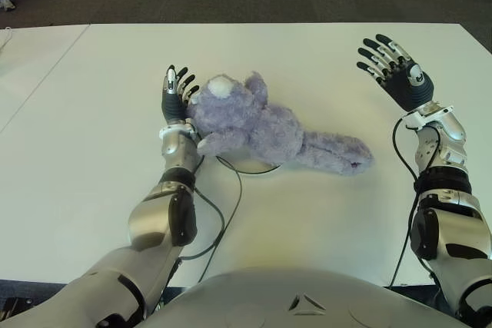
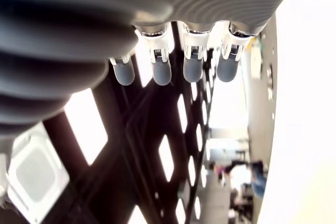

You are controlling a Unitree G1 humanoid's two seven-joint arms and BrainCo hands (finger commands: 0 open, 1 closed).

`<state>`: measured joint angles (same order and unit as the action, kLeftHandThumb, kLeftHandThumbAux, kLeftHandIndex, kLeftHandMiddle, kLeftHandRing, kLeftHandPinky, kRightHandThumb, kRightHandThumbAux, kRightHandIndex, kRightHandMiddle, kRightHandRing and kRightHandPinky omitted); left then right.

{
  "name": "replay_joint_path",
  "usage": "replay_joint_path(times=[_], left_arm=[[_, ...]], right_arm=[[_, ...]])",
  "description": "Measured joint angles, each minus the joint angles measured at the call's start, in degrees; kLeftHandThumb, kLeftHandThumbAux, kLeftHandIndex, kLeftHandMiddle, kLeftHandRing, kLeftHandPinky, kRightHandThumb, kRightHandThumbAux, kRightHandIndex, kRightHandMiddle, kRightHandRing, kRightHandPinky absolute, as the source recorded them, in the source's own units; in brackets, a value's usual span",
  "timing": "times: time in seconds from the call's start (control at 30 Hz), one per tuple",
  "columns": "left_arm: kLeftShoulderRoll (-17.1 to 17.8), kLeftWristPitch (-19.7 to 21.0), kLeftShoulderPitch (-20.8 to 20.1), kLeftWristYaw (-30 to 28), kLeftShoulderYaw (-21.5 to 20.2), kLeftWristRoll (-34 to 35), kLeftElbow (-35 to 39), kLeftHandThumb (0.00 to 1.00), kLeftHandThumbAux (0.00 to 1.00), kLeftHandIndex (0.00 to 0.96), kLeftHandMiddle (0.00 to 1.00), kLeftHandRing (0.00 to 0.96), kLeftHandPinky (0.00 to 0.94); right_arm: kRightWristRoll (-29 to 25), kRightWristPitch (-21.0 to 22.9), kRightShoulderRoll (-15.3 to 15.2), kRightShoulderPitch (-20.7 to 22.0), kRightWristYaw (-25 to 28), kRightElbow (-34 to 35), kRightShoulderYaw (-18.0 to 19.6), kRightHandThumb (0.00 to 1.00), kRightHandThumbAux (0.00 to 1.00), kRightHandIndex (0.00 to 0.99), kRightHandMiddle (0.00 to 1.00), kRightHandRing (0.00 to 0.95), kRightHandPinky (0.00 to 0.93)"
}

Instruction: Put the doll into the plate.

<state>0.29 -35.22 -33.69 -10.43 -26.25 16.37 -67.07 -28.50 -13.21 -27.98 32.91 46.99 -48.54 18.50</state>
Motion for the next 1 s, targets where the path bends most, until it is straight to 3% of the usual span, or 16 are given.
replay_joint_path(times=[0.2, 0.43, 1.0], left_arm=[[0.0, 0.0, 0.0, 0.0, -0.2, 0.0, 0.0, 0.0, 0.333, 0.019, 0.214, 0.262, 0.301], [0.0, 0.0, 0.0, -0.5, -0.2, 0.0, 0.0, 0.0, 0.324, 0.016, 0.205, 0.248, 0.287], [0.0, 0.0, 0.0, -1.4, -0.2, 0.0, 0.0, 0.0, 0.321, 0.017, 0.21, 0.251, 0.285]], right_arm=[[0.6, -3.0, 0.1, 4.7, -9.1, -11.1, 2.4, 0.0, 0.637, 0.0, 0.0, 0.0, 0.0], [1.1, -5.4, 1.3, 6.3, -17.0, -18.0, 4.7, 0.0, 0.694, 0.0, 0.0, 0.0, 0.0], [1.4, -6.1, 3.4, 6.3, -23.3, -23.5, 7.5, 0.0, 0.726, 0.033, 0.039, 0.008, 0.012]])
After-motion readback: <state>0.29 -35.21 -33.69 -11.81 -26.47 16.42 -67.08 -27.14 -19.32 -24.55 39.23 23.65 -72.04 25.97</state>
